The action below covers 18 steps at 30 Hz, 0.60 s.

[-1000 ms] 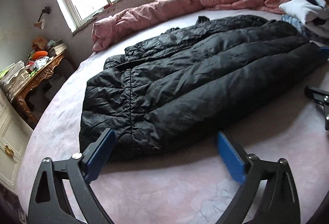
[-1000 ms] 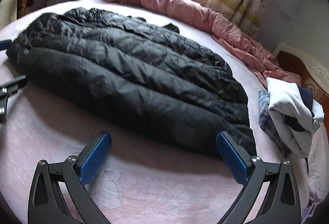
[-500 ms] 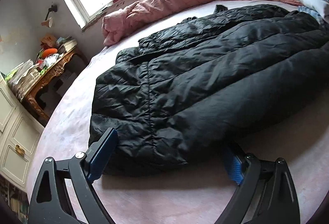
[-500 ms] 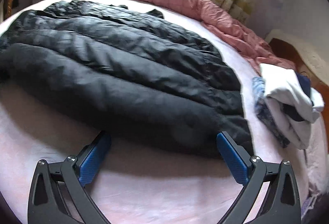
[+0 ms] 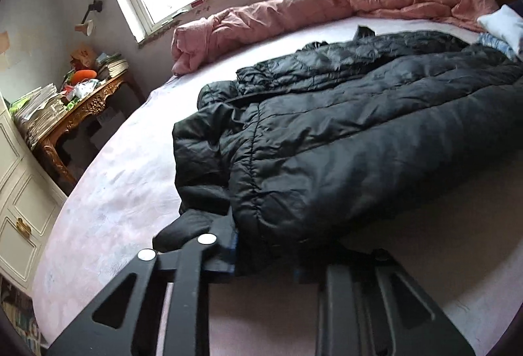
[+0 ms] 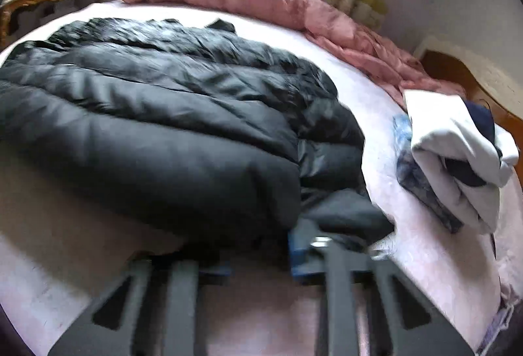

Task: Fold large clothes
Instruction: 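Grasp the black jacket hem with both tools and lift it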

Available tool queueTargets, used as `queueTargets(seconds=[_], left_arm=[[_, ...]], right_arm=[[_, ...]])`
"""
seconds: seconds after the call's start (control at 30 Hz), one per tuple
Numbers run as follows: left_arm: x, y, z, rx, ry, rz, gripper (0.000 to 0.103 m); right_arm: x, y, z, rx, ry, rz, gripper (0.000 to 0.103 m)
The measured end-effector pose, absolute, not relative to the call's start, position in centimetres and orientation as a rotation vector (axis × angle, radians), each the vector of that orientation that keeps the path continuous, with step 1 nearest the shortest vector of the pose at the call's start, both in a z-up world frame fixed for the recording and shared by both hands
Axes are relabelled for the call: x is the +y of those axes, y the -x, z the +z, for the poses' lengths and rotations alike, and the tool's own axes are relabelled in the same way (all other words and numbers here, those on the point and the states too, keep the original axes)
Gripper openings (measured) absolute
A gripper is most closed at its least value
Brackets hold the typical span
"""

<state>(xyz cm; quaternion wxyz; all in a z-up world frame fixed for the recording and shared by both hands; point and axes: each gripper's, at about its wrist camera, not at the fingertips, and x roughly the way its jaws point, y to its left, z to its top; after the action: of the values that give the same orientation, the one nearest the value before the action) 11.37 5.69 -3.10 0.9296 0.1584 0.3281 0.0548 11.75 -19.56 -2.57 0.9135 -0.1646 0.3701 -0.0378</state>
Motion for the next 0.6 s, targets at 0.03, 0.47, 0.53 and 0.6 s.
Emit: queueTargets(seconds=[0.03, 0.47, 0.53, 0.6], left_arm=[[5.9, -10.9, -2.9, 0.673, -0.308, 0.11, 0.018], [7.5, 2.0, -0.1, 0.689, -0.228, -0.03, 0.016], [8.2, 2.0, 0.5, 0.688, -0.199, -0.023, 0.017], [8.8, 1.3, 1.2, 0.681, -0.164, -0.011, 0.024]], right_arm=[[-19.4, -11.2, -2.4, 0.746, 0.352, -0.077, 0.019], [-19.9, 1.4, -0.1, 0.698, 0.3, 0.01, 0.017], [-19.5, 2.9, 0.6, 0.689, 0.317, 0.036, 0.017], [-18.6, 3.5, 1.3, 0.668, 0.362, 0.031, 0.018]])
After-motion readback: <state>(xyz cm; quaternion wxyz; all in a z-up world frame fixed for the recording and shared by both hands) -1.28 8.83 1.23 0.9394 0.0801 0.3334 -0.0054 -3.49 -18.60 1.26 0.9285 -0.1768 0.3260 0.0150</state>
